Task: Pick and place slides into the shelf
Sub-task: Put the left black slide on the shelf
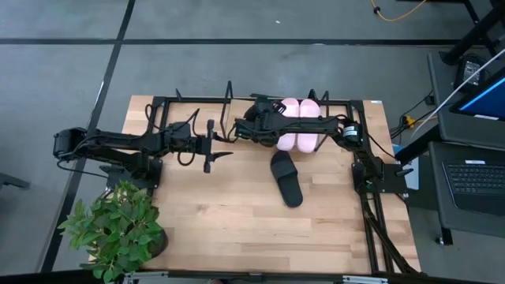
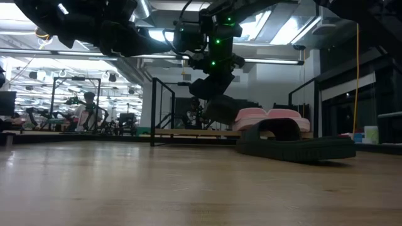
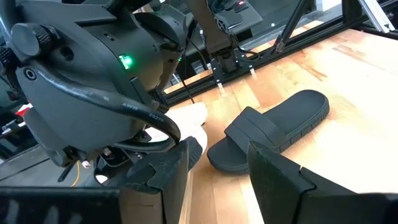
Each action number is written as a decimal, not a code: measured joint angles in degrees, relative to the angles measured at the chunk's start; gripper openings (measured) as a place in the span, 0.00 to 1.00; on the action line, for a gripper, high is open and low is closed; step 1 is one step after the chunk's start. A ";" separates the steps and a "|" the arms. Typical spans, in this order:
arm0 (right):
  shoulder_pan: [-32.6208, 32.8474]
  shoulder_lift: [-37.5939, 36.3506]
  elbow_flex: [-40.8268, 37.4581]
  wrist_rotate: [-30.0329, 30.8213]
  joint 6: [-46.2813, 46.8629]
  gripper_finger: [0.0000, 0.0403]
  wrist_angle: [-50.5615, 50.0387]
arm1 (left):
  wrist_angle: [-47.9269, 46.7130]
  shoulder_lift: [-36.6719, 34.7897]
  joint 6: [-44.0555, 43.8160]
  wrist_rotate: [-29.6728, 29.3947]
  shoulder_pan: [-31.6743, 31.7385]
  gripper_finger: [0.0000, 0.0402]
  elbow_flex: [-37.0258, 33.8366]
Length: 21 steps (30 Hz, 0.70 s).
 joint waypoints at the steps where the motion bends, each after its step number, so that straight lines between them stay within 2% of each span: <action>1: 0.00 0.00 0.00 -0.25 -0.35 0.05 0.00 | 0.00 0.00 0.00 0.00 0.00 0.39 0.00; 9: -0.07 0.00 0.00 -2.14 -1.54 0.12 -0.04 | -0.02 0.00 0.00 -0.07 0.00 0.39 0.00; 21: -0.07 0.00 -0.07 -2.72 -1.40 0.09 0.28 | -0.13 0.00 -0.02 -0.20 0.02 0.39 0.00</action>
